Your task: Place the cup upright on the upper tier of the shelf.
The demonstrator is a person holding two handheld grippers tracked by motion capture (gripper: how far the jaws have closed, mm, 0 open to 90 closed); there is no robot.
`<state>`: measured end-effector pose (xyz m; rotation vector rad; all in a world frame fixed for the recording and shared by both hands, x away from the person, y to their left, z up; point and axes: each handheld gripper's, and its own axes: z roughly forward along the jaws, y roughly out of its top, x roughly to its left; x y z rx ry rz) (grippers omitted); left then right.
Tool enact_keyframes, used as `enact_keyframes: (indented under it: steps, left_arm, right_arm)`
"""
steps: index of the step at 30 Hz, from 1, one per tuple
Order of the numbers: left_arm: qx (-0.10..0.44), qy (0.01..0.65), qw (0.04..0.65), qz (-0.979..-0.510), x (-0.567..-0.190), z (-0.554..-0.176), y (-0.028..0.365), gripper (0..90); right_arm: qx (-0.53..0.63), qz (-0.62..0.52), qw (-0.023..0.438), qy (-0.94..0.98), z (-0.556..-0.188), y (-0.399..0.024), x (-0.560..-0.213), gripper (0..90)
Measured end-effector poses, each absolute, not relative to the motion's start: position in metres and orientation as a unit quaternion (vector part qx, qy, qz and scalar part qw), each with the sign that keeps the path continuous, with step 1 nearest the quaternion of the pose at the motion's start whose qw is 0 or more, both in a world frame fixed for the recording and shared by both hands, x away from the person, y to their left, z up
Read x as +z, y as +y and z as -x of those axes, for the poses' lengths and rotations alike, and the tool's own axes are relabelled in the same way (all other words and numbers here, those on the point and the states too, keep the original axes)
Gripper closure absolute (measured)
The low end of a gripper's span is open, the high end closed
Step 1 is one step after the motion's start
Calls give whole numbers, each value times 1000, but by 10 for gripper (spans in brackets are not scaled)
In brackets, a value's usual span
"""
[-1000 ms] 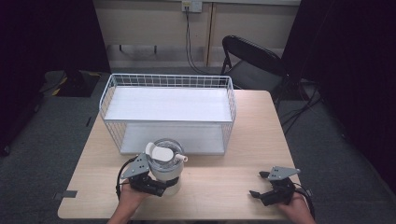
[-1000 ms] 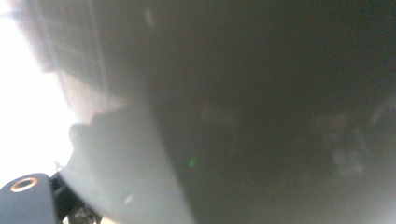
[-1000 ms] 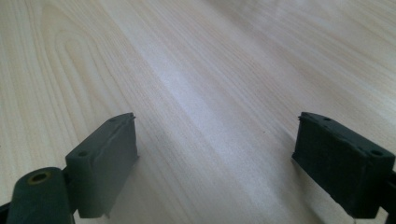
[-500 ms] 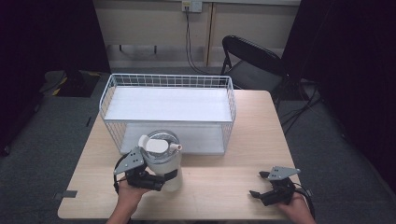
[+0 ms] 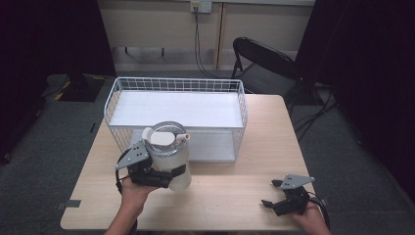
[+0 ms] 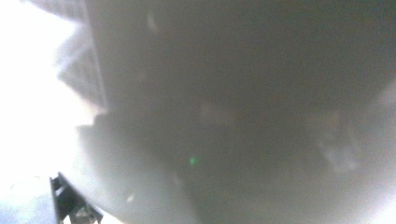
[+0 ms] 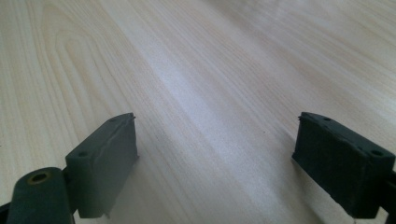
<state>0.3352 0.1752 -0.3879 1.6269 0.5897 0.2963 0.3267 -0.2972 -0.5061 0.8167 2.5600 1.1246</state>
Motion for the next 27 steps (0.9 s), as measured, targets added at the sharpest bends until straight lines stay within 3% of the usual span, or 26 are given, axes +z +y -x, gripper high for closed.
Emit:
enact_keyframes:
  steps: [27]
  left_arm:
    - [131,285,638,-704,-343,-347,179,93]
  right_arm:
    - [383,-279,114,873,-327,-297,-506,125]
